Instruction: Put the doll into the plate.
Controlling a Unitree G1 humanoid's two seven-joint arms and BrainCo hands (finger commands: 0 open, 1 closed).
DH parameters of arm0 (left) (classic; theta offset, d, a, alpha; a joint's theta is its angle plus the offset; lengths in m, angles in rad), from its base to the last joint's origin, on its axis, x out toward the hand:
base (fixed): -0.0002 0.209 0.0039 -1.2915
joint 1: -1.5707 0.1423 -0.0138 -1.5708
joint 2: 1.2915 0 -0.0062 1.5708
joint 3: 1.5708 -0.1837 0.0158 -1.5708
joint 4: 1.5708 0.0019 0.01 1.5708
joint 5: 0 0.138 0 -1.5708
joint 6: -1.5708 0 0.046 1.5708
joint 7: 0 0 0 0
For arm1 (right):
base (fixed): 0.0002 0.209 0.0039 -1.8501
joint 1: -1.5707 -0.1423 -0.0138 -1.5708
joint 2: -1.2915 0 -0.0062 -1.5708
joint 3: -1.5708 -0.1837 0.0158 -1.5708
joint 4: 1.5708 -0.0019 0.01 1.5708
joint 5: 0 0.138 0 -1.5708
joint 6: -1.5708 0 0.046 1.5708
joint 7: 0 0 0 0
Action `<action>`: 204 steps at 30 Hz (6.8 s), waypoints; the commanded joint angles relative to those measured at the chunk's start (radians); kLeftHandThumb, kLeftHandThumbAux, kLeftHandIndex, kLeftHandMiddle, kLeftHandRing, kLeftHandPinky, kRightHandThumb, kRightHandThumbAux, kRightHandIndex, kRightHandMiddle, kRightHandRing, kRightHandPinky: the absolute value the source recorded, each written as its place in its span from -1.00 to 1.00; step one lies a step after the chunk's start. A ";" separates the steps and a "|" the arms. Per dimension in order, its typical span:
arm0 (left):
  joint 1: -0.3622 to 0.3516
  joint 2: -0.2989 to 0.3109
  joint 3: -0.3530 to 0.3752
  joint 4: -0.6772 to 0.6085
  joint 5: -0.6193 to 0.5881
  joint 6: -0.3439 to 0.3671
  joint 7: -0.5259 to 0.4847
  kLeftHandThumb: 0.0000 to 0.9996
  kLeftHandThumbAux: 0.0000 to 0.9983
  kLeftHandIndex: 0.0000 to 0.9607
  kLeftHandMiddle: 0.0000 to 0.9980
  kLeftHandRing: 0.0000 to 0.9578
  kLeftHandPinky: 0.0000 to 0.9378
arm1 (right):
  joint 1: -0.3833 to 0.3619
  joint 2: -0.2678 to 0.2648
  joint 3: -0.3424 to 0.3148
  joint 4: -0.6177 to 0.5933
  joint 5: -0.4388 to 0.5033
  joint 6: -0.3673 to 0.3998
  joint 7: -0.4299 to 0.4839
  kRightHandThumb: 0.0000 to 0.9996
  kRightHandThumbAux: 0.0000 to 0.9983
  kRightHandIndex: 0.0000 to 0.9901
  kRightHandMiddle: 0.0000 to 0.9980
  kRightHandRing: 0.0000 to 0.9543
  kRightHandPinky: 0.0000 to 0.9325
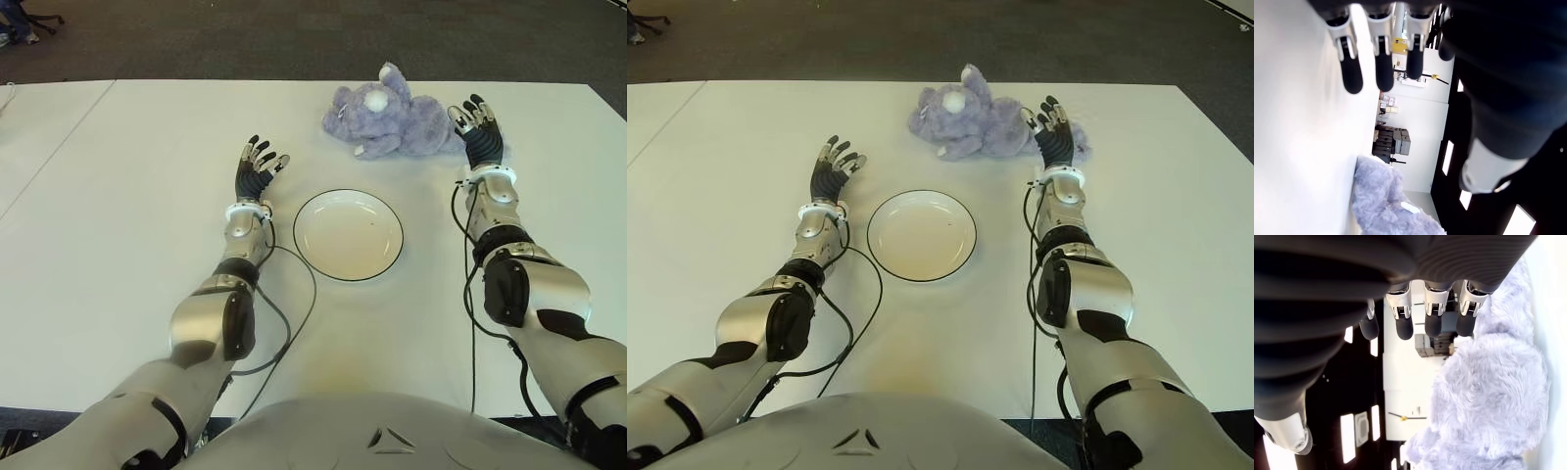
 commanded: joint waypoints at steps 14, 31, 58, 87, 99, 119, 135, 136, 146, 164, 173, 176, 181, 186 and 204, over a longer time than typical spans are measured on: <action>0.164 -0.033 0.022 0.122 -0.015 0.142 0.019 -0.78 0.64 -0.89 -0.65 -0.54 -0.43 | -0.070 -0.046 0.044 0.002 -0.026 0.062 0.058 -0.58 0.22 -1.00 -1.00 -1.00 -1.00; 0.161 -0.040 0.036 0.122 -0.024 0.143 0.030 -0.75 0.63 -0.88 -0.64 -0.52 -0.41 | -0.094 -0.143 0.225 0.030 -0.245 0.111 -0.024 -0.56 0.23 -1.00 -1.00 -1.00 -1.00; 0.155 -0.047 0.040 0.123 -0.014 0.155 0.023 -0.84 0.61 -0.86 -0.67 -0.56 -0.48 | -0.035 -0.325 0.889 0.088 -0.928 0.160 -0.151 -0.52 -0.20 -1.00 -1.00 -1.00 -1.00; 0.149 -0.053 0.076 0.122 -0.061 0.169 -0.006 -1.00 0.46 -0.85 -0.65 -0.57 -0.50 | -0.007 -0.313 0.975 0.104 -0.940 0.194 -0.147 -0.47 -0.06 -1.00 -1.00 -1.00 -1.00; 0.155 -0.053 0.072 0.122 -0.055 0.163 0.000 -1.00 0.48 -0.84 -0.65 -0.57 -0.50 | -0.022 -0.308 0.977 0.101 -0.940 0.190 -0.137 -0.44 -0.06 -1.00 -1.00 -1.00 -1.00; 0.161 -0.038 0.036 0.124 -0.024 0.165 0.000 -1.00 0.52 -0.87 -0.67 -0.58 -0.49 | -0.220 -0.351 0.844 0.063 -0.837 0.154 -0.079 -0.48 -0.22 -1.00 -1.00 -1.00 -1.00; 0.153 -0.039 0.050 0.124 -0.044 0.176 0.004 -0.99 0.54 -0.89 -0.66 -0.56 -0.48 | -0.250 -0.343 0.878 0.069 -0.879 0.169 -0.084 -0.37 -0.27 -1.00 -1.00 -1.00 -1.00; 0.152 -0.040 0.052 0.124 -0.046 0.178 0.005 -0.99 0.54 -0.89 -0.66 -0.56 -0.47 | -0.252 -0.342 0.879 0.069 -0.880 0.170 -0.084 -0.37 -0.27 -1.00 -1.00 -1.00 -1.00; 0.145 -0.041 0.068 0.125 -0.059 0.177 -0.012 -1.00 0.51 -0.89 -0.66 -0.56 -0.48 | -0.277 -0.336 0.899 0.077 -0.904 0.187 -0.094 -0.34 -0.23 -1.00 -1.00 -1.00 -1.00; 0.137 -0.039 0.072 0.125 -0.057 0.188 -0.006 -1.00 0.45 -0.84 -0.62 -0.53 -0.46 | -0.327 -0.174 0.901 0.102 -0.902 0.293 -0.122 -0.22 -0.21 -1.00 -1.00 -1.00 -1.00; 0.147 -0.040 0.079 0.125 -0.065 0.184 -0.022 -1.00 0.47 -0.84 -0.60 -0.52 -0.46 | -0.327 -0.099 0.876 0.108 -0.879 0.316 -0.157 -0.17 -0.19 -1.00 -1.00 -1.00 -1.00; 0.149 -0.041 0.081 0.125 -0.068 0.185 -0.028 -1.00 0.46 -0.85 -0.61 -0.52 -0.47 | -0.331 -0.093 0.881 0.107 -0.884 0.309 -0.160 -0.17 -0.18 -1.00 -1.00 -1.00 -1.00; 0.151 -0.043 0.086 0.125 -0.075 0.186 -0.034 -1.00 0.46 -0.85 -0.61 -0.52 -0.47 | -0.339 -0.086 0.890 0.106 -0.894 0.290 -0.157 -0.17 -0.16 -1.00 -1.00 -1.00 -1.00; 0.152 -0.044 0.089 0.125 -0.074 0.190 -0.034 -1.00 0.43 -0.86 -0.60 -0.53 -0.49 | -0.341 -0.084 0.892 0.104 -0.895 0.278 -0.157 -0.16 -0.16 -1.00 -1.00 -1.00 -1.00; 0.150 -0.048 0.098 0.126 -0.077 0.194 -0.034 -0.95 0.43 -0.84 -0.60 -0.52 -0.45 | -0.319 -0.053 0.845 0.107 -0.860 0.277 -0.160 -0.14 -0.10 -1.00 -1.00 -1.00 -1.00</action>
